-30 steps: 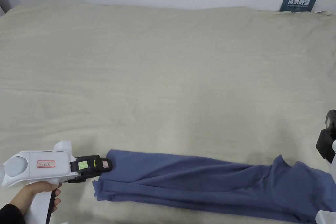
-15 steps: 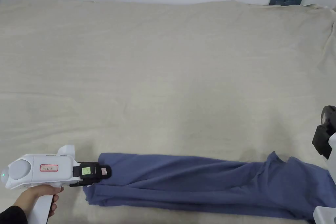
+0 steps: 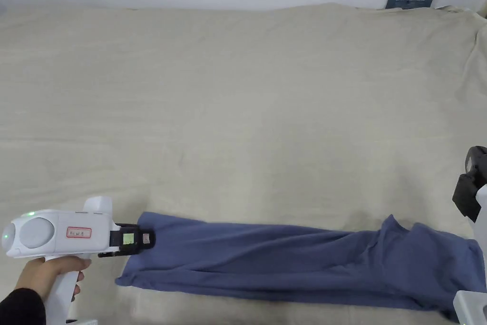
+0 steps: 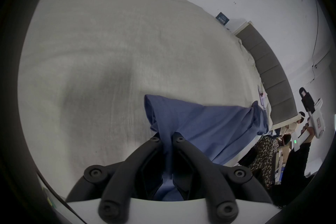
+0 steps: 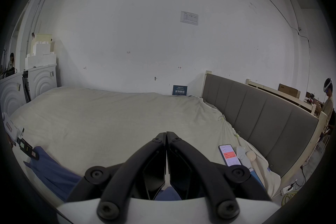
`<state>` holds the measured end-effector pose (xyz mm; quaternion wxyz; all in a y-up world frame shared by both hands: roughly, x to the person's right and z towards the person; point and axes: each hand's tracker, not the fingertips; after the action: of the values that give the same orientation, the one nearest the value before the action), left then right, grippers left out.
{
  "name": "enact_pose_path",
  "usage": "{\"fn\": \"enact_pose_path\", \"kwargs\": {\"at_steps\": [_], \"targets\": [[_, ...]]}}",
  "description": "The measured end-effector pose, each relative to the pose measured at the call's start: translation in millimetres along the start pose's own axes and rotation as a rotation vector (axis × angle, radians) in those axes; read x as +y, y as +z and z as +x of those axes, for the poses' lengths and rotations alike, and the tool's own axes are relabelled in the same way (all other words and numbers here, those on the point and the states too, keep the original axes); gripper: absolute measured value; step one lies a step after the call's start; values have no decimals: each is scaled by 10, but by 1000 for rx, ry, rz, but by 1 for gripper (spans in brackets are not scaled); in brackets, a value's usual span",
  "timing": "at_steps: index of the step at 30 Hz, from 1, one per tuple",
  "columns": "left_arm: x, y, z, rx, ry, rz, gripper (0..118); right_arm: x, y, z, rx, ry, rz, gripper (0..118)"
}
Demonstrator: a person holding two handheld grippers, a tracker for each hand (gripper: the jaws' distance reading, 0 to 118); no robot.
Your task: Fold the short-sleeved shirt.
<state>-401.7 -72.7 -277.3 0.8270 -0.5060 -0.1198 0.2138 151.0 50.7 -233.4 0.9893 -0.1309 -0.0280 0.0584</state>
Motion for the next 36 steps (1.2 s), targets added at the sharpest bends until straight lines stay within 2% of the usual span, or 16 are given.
{"fn": "enact_pose_path", "kwargs": {"at_steps": [4,6,12,18,23,30,36], "targets": [[64,260,-57,37,-15,15,4,24,24,3,10,-9,12,0],[85,391,-130,102,-13,32,4,28,36,3,14,-14,17,0],[97,697,-287,178,38,59,4,18,67,19,29,-27,22,0],[101,660,224,223,15,37,4,27,117,49,43,-35,29,0],[135,496,823,199,-63,22,4,30,166,110,48,-41,39,0],[74,-95,1522,125,-165,-64,4,0,243,260,33,-56,42,0],[-7,-833,1717,130,-176,-142,4,-27,298,378,13,-62,39,0]]}}
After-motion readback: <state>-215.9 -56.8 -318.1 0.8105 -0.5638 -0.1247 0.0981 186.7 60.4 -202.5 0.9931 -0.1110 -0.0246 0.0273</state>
